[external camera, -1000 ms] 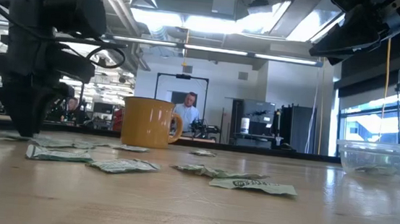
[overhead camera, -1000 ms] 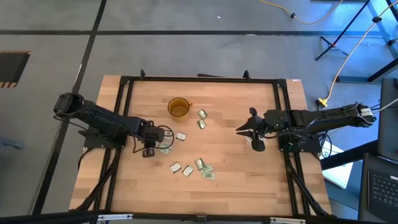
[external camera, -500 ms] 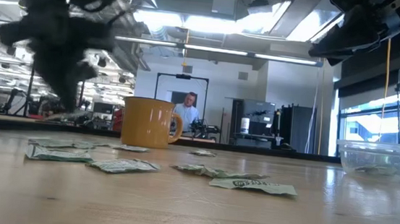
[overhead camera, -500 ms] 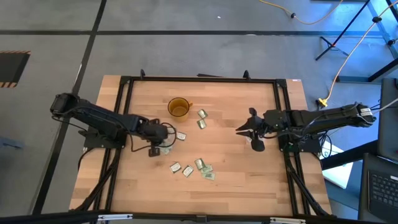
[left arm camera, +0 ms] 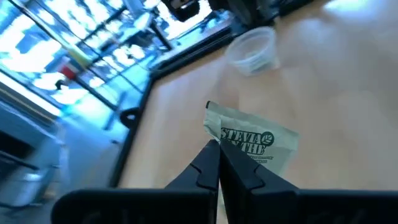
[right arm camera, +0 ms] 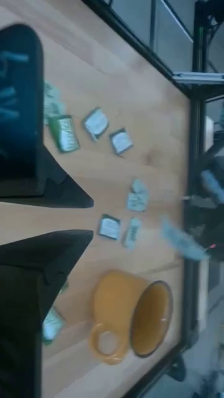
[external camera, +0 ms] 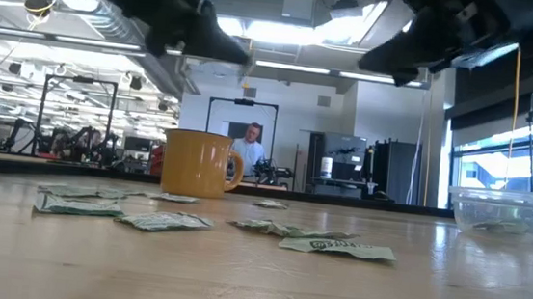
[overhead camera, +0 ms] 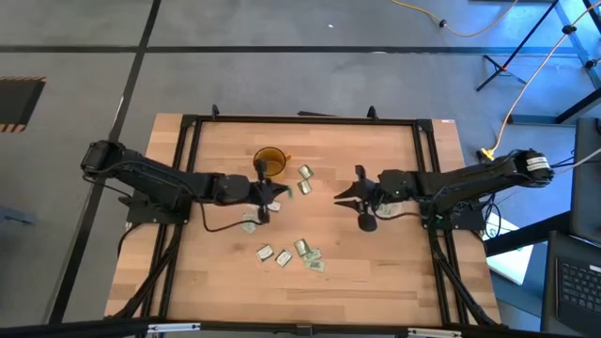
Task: Pick and place items into bin
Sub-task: Put the stevia packet into the transparent bin
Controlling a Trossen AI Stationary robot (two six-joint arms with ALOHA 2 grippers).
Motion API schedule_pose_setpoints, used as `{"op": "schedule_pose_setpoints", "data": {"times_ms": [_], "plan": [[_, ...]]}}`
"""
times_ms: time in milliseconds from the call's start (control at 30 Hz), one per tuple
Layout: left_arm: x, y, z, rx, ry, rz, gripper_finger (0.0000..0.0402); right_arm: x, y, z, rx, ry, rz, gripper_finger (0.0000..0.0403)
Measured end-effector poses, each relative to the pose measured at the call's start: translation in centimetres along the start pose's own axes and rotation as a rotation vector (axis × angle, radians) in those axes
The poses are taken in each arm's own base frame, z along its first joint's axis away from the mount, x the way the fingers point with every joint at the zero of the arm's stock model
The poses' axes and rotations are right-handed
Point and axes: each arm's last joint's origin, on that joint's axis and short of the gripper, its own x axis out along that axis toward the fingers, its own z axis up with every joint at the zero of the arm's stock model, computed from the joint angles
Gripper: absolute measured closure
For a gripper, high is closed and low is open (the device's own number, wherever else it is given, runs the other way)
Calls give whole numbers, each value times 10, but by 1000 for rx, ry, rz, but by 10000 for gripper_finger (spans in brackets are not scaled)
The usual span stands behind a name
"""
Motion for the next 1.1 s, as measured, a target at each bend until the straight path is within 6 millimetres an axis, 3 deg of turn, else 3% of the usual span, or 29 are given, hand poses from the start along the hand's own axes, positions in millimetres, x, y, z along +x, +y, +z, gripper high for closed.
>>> {"op": "schedule_pose_setpoints", "data": {"times_ms": [233, 467, 667, 1100], "plan": [[32, -9, -6, 73, -61, 87, 399, 22, -2, -1, -39, -89, -17, 323], [53, -20, -13, 164, -135, 152, 399, 33, -11, -9, 62, -69, -107, 262], [57, -22, -13, 135, -188, 187, 400, 39, -14, -12, 71, -82, -119, 229], [57, -16, -4, -36, -209, 264, 398, 52, -15, -12, 63, -175, -160, 227]]}}
